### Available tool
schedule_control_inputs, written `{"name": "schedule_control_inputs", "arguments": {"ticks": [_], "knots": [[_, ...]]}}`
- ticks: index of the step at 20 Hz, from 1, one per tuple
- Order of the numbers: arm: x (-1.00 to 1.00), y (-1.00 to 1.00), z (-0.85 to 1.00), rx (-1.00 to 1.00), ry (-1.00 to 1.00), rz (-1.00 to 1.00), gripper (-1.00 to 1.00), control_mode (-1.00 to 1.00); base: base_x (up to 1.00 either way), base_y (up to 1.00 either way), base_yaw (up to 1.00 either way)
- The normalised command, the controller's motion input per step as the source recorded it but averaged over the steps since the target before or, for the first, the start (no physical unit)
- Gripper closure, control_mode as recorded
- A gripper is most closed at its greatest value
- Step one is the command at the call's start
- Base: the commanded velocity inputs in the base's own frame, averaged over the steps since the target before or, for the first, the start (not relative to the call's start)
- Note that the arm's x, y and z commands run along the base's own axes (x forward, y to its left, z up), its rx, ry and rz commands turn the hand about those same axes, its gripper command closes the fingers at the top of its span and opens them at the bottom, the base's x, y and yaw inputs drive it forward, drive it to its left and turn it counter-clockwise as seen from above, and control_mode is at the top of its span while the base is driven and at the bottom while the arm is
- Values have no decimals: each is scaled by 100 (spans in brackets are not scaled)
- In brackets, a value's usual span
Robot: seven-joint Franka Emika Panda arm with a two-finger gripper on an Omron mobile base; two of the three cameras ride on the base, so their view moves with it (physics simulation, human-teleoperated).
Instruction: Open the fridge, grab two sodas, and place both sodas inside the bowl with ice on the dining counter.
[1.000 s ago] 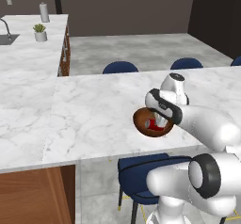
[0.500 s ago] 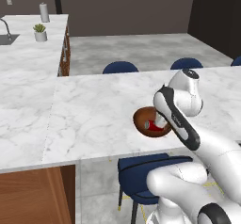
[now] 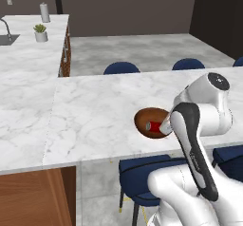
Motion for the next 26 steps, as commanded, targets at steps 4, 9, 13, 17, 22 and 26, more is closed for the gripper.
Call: {"name": "schedule_control_inputs", "arguments": {"ticks": [4,9,13,17,22,26], "knots": [[-100,-1,69,13,0,-39,-100,-100,0,0,0],[-100,-4,61,13,0,-36,-100,-100,0,0,0],[-100,-4,31,13,0,-28,-100,-100,0,0,0],[-68,0,2,4,0,-13,-100,-100,0,0,0],[-14,0,-4,0,0,-4,-100,-100,0,0,0],[0,0,0,0,0,0,-100,-100,0,0,0]]}}
